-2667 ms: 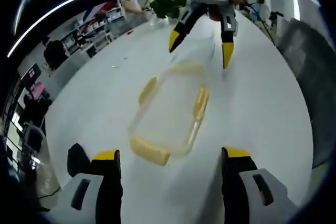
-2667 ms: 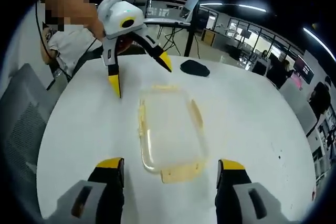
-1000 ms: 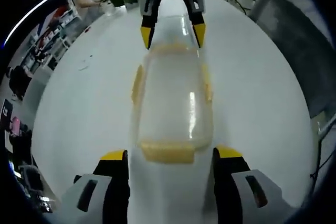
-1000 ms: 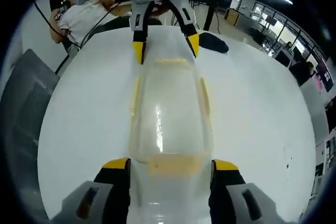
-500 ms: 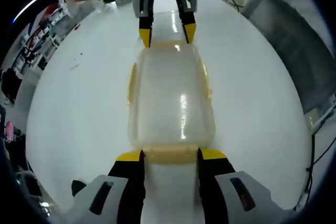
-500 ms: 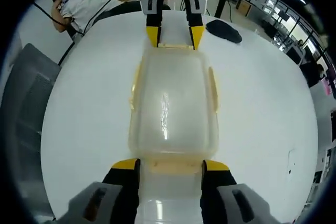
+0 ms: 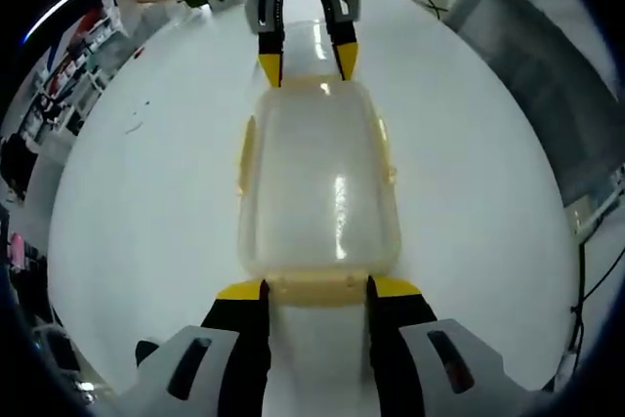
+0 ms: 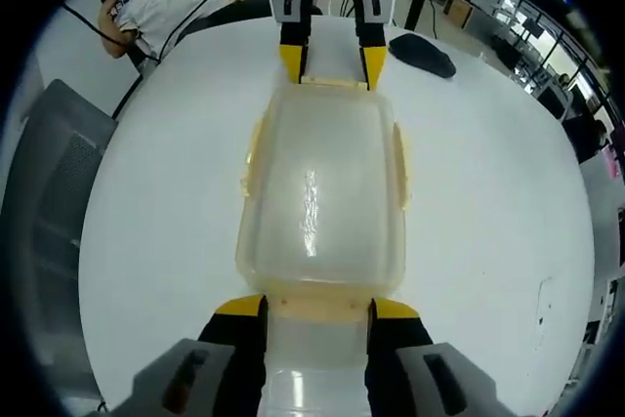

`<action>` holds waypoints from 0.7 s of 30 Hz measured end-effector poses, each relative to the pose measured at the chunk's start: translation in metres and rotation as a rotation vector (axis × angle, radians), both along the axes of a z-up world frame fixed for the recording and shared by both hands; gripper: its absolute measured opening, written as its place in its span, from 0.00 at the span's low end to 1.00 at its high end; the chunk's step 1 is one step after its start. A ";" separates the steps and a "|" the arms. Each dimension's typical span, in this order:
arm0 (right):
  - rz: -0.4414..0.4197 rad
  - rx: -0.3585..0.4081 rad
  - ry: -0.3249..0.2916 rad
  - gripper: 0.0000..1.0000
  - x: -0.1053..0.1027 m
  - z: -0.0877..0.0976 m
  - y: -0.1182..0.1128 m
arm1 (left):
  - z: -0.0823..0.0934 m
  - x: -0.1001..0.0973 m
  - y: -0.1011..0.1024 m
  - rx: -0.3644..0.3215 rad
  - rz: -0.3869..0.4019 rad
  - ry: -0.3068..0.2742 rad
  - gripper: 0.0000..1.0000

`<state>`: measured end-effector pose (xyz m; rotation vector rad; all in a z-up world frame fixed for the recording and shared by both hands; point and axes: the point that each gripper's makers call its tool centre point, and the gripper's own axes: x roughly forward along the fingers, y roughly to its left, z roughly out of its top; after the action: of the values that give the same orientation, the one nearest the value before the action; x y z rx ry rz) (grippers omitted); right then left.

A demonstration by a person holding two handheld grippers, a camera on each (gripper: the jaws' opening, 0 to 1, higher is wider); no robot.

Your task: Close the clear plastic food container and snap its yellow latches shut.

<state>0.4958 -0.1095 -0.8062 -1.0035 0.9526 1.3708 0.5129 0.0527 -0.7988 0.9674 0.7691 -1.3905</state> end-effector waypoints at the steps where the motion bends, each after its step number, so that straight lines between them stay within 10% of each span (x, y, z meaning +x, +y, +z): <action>1: 0.000 -0.001 0.001 0.38 0.000 0.000 0.000 | 0.000 0.000 0.000 0.002 0.000 0.000 0.37; 21: -0.054 -0.043 0.006 0.38 0.002 -0.001 0.001 | -0.001 -0.001 0.000 0.040 0.022 0.016 0.38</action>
<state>0.4973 -0.1086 -0.8072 -0.9995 1.0106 1.3136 0.5117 0.0522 -0.7999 0.9775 0.8195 -1.3699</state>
